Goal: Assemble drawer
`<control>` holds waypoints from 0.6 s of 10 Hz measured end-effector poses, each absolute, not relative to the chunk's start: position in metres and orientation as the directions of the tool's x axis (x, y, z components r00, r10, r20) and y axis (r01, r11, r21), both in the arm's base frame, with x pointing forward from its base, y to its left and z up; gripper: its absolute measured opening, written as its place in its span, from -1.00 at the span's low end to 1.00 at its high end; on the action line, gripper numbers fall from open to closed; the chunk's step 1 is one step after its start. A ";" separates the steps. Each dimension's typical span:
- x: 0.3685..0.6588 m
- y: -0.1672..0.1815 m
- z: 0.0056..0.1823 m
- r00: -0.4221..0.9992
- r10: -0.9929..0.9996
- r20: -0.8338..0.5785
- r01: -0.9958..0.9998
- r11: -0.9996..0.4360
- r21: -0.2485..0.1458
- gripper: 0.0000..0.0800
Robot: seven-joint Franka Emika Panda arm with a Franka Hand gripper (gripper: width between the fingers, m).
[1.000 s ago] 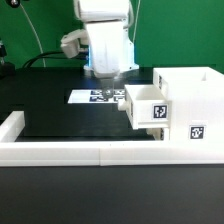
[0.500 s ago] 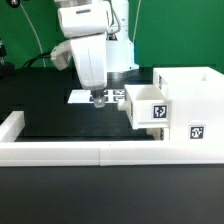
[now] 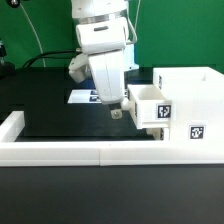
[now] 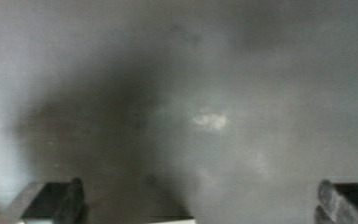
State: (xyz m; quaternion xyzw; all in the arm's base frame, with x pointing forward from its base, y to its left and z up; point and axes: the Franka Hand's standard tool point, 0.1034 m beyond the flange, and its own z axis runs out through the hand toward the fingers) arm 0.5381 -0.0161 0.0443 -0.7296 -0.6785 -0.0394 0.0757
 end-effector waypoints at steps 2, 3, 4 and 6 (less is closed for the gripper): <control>0.538 0.004 0.045 0.094 0.982 0.164 0.994 -0.084 -0.066 0.62; 0.537 0.013 0.044 0.103 0.981 0.167 0.993 -0.092 -0.069 0.62; 0.536 0.024 0.043 0.114 0.979 0.170 0.992 -0.104 -0.070 0.62; 0.535 0.030 0.042 0.137 0.976 0.168 0.989 -0.126 -0.070 0.62</control>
Offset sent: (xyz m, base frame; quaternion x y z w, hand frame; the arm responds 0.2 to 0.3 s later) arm -0.0039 0.0421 -0.0041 -0.0046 0.0148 0.0278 0.9995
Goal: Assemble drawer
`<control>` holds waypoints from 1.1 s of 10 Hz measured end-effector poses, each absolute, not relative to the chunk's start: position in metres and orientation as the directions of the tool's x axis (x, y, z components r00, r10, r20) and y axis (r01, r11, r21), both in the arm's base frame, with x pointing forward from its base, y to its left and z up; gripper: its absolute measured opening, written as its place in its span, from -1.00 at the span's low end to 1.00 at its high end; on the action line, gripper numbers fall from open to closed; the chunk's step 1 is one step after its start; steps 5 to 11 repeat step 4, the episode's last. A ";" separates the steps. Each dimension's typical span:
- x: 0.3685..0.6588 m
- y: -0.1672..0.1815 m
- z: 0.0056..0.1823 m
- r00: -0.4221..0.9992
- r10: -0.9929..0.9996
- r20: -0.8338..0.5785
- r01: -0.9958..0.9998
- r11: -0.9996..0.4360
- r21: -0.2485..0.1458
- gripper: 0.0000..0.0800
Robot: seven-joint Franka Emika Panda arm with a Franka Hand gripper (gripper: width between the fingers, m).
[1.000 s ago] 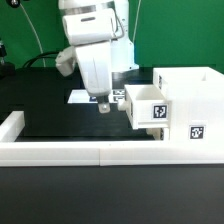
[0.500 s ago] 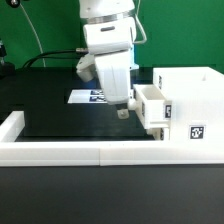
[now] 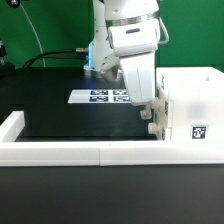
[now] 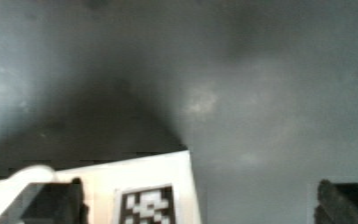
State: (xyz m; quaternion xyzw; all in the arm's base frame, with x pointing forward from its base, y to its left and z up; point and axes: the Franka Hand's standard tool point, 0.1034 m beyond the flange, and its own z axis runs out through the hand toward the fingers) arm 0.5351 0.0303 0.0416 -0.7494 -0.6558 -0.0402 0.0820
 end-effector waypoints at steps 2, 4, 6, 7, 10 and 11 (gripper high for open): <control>0.535 0.029 0.042 0.145 0.975 0.167 0.988 -0.135 -0.071 0.62; 0.535 0.028 0.042 0.147 0.975 0.167 0.988 -0.137 -0.071 0.62; 0.535 0.028 0.042 0.147 0.975 0.167 0.988 -0.137 -0.071 0.62; 0.535 0.028 0.042 0.147 0.975 0.167 0.988 -0.137 -0.071 0.62; 0.535 0.028 0.042 0.147 0.975 0.167 0.988 -0.137 -0.071 0.62; 0.535 0.028 0.042 0.147 0.975 0.167 0.988 -0.137 -0.071 0.62</control>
Offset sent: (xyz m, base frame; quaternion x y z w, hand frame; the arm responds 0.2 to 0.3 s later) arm 0.0000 0.0000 0.0000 0.0000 0.0000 0.0000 1.0000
